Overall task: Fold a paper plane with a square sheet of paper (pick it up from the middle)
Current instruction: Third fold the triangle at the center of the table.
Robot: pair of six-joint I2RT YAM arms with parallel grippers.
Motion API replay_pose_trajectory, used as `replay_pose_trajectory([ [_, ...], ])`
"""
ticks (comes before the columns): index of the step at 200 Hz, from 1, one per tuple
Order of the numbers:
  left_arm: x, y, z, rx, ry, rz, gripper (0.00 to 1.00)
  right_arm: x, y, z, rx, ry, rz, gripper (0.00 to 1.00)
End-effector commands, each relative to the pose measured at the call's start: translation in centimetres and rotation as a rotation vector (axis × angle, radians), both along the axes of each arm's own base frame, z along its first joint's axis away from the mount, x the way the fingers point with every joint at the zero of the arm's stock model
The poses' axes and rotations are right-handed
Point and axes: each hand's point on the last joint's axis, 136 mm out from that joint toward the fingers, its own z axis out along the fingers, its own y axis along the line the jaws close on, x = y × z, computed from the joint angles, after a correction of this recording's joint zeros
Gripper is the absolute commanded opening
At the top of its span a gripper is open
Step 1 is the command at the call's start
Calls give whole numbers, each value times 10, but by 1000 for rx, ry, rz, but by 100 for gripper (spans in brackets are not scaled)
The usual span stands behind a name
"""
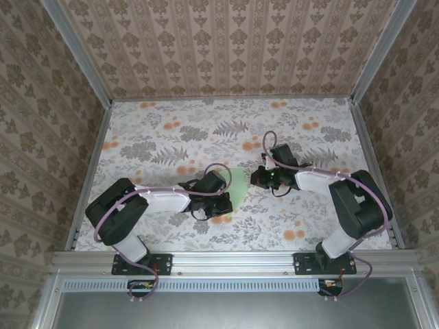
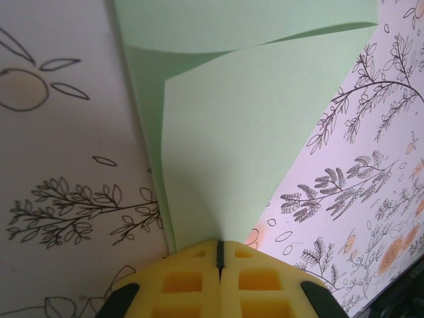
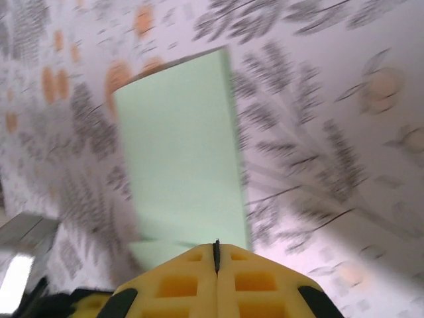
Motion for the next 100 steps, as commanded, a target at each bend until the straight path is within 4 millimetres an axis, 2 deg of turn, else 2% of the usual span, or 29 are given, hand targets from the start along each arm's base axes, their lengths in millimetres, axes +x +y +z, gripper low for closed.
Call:
replay_pose_trajectory([
  [1,-30,47,-38,209,118,-3,0,-23,20,0,21,32,41,3],
  [27,-30,47,-38,210,117,-6,0,-33,36,-14,11,66,70,3],
  [52,-30,47,-38,211,118,-6,0,-34,41,-28,-8,96,79,3],
  [78,-31,50,-37,214,115,-11,0,-26,32,-41,-81,111,59,2],
  [100,-28,54,-34,221,101,-29,0,-14,13,-48,-134,133,-16,2],
])
